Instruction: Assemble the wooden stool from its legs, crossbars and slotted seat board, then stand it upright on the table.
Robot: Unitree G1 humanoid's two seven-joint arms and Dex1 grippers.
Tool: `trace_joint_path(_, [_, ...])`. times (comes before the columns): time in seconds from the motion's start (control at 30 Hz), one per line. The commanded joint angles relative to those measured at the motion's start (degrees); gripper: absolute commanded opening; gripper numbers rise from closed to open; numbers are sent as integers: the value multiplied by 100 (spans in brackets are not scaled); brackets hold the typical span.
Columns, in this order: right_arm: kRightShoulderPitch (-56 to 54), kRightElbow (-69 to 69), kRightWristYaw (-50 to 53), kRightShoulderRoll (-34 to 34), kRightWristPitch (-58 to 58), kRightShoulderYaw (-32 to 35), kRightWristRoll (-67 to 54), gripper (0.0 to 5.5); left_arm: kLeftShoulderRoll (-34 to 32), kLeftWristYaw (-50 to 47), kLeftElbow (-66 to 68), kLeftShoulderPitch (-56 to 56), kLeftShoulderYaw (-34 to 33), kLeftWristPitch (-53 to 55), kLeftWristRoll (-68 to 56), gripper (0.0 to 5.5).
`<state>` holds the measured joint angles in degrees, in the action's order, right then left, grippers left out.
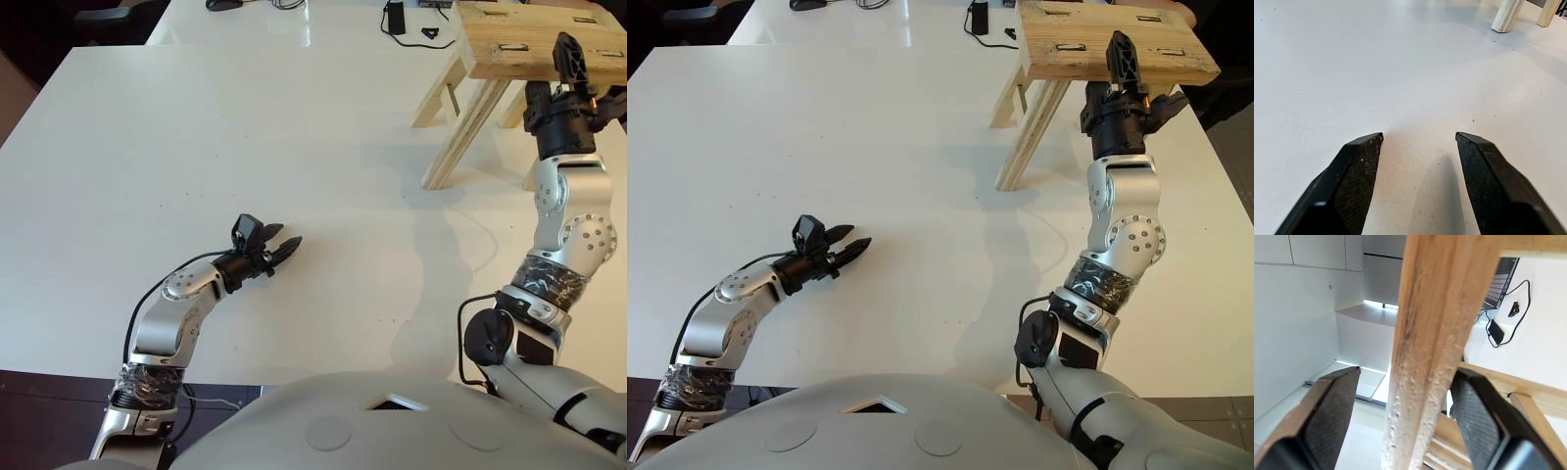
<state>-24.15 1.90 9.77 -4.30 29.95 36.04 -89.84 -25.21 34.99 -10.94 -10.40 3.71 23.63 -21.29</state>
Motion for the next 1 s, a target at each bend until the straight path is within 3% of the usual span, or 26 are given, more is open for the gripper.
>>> trace_joint_path(0.03, [36,529,-151,-84,19,125,-769,316,-41,-30,182,-165,47,282,84,276])
trace_joint_path(0.33, [1662,381,-1088,-613,657,-502,226,316,-35,-18,100,-222,54,338,68,276])
trace_joint_path(0.8, [2594,61,-3242,-1544,1022,-829,937,316,-53,26,43,-180,72,359,73,276])
trace_joint_path(1.0, [3140,-399,-4554,-2175,348,-1842,2922,316,-7,19,47,-151,115,342,92,276])
